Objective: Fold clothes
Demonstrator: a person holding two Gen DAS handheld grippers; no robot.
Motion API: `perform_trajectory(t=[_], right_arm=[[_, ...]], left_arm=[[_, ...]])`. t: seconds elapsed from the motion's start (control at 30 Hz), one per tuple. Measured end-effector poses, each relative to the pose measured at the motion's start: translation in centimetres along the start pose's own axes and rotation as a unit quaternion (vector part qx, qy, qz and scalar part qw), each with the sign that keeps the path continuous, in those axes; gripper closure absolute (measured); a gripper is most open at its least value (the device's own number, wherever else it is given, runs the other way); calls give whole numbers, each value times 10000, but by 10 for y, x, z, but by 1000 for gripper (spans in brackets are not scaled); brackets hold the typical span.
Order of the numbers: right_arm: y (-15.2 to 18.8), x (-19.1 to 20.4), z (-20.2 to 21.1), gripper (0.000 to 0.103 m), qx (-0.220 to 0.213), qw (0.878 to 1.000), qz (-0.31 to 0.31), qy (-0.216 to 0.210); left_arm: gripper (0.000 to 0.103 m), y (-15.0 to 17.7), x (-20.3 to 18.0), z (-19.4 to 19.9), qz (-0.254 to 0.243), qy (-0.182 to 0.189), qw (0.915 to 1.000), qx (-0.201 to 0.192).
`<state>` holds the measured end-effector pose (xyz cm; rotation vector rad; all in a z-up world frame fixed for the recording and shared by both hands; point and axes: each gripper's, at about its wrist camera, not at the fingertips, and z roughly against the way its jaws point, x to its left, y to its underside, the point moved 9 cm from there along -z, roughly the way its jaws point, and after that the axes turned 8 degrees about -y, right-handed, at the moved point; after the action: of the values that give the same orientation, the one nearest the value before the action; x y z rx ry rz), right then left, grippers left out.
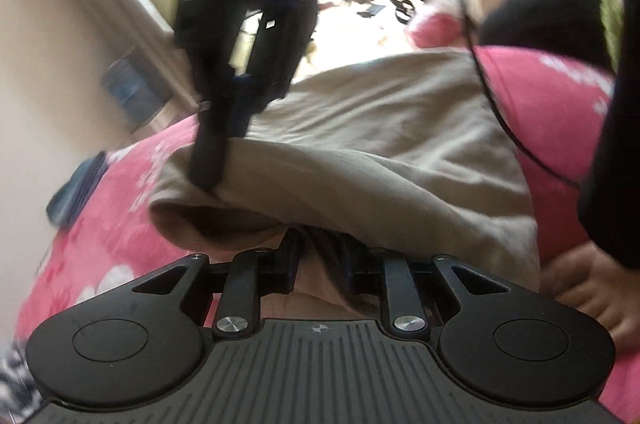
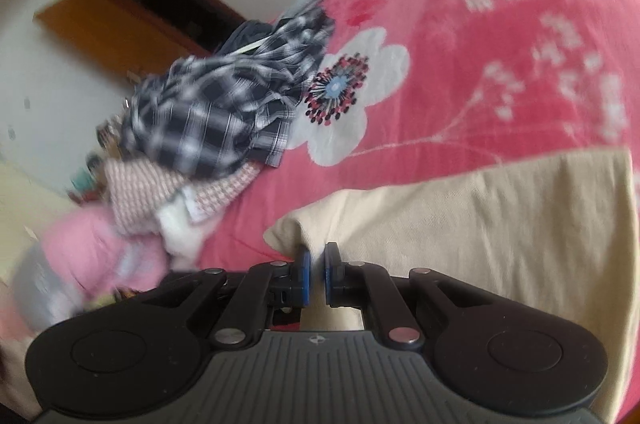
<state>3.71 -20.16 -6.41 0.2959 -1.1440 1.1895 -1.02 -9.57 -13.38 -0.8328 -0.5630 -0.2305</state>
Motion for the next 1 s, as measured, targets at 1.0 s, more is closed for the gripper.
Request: perform_trajectory(t=[1.0], right_arm=[[1,-21,-32,65,-111,9978,-642,-121]], left_arm=[[78,54,11,82,6041,-472,7933,593]])
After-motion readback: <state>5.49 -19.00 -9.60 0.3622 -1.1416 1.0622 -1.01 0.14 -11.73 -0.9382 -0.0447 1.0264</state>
